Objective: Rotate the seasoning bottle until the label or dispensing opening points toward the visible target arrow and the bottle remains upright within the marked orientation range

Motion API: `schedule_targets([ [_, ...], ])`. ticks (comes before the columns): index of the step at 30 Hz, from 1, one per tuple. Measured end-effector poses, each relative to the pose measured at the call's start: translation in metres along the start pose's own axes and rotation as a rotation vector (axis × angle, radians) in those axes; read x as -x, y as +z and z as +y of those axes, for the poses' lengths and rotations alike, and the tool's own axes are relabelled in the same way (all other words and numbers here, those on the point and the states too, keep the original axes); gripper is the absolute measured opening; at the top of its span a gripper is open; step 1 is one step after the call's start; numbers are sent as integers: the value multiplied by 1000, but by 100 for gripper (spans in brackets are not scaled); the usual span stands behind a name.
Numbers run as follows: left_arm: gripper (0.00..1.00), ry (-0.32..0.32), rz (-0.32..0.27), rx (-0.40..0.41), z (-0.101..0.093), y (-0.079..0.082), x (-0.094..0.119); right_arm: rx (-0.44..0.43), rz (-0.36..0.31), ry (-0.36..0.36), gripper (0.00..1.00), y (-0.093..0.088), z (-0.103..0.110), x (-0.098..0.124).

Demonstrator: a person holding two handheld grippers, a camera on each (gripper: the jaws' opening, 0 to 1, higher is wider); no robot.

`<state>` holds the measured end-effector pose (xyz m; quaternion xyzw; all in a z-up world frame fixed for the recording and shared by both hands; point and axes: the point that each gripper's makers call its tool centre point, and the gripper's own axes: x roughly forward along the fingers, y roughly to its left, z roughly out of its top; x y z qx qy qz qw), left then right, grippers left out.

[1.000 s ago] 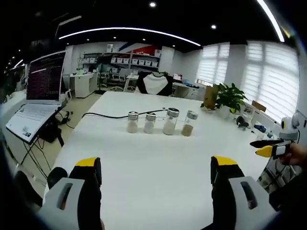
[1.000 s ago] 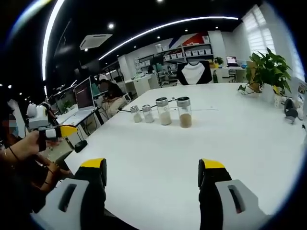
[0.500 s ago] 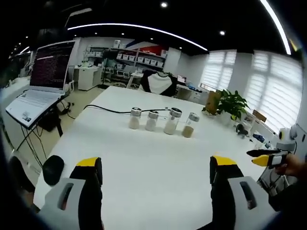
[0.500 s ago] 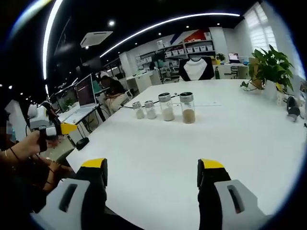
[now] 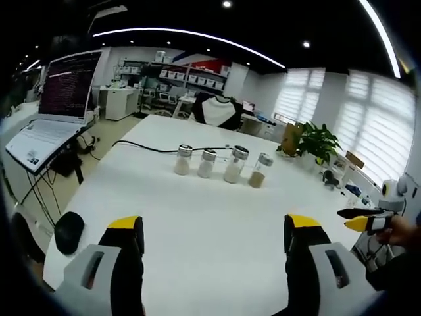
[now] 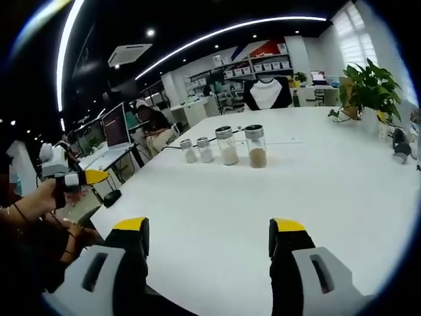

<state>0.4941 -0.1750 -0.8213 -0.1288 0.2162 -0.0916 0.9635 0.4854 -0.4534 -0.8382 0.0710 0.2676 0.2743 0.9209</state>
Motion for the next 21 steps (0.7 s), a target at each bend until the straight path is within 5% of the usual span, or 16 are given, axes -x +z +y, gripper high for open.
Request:
schedule_targets([
  [19, 88, 1, 22, -22, 0, 2, -14, -15, 1, -4, 73, 7, -5, -3],
  [21, 88, 10, -11, -6, 3, 9, -15, -16, 0, 0, 73, 7, -5, -4],
])
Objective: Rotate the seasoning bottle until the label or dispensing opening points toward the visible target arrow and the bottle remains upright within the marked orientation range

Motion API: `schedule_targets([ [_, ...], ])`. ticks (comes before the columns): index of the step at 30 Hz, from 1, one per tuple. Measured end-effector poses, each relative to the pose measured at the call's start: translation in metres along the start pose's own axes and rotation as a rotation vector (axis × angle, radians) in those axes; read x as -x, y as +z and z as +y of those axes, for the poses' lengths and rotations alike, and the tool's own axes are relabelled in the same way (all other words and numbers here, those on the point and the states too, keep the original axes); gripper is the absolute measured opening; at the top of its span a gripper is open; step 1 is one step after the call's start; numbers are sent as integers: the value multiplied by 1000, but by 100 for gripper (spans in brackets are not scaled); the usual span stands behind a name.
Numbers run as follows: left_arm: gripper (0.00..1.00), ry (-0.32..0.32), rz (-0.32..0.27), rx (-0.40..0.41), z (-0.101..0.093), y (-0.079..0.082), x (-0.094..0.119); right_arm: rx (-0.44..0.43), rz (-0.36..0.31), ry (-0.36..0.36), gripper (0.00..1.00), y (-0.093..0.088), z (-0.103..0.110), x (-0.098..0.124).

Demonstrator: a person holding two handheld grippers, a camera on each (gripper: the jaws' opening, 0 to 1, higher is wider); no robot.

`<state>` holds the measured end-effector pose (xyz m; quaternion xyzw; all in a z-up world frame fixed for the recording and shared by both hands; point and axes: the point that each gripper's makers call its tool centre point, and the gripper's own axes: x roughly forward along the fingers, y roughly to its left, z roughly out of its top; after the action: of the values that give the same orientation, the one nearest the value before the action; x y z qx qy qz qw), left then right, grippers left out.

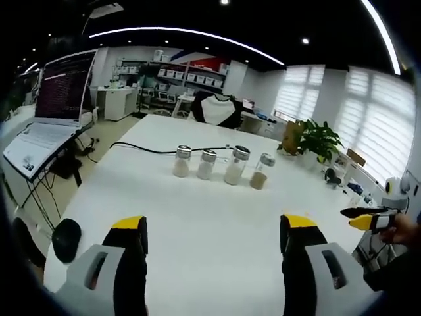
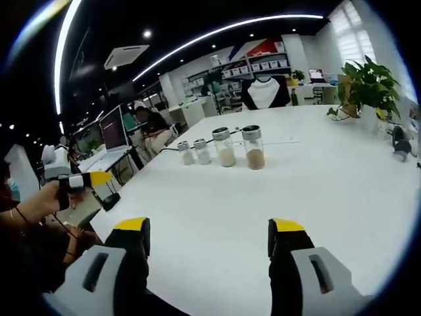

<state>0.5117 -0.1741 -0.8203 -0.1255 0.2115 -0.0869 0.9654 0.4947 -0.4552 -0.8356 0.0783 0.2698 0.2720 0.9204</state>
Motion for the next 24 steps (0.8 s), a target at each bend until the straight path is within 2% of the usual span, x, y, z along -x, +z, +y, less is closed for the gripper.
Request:
schedule_targets([
  [1, 87, 13, -29, 15, 3, 6, -1, 1, 1, 1, 73, 0, -1, -1],
  [5, 85, 21, -30, 21, 7, 12, -9, -6, 6, -2, 72, -1, -4, -2],
  [12, 85, 11, -1, 20, 8, 12, -27, -20, 20, -18, 72, 0, -14, -8],
  [16, 86, 3, -3, 29, 8, 13, -38, -27, 25, -27, 72, 3, -18, -12],
  [18, 87, 6, -17, 25, 8, 18, -42, -20, 22, -29, 71, 6, -19, -15],
  [24, 86, -6, 10, 11, 12, 19, -61, -19, 26, -23, 71, 9, -16, -28],
])
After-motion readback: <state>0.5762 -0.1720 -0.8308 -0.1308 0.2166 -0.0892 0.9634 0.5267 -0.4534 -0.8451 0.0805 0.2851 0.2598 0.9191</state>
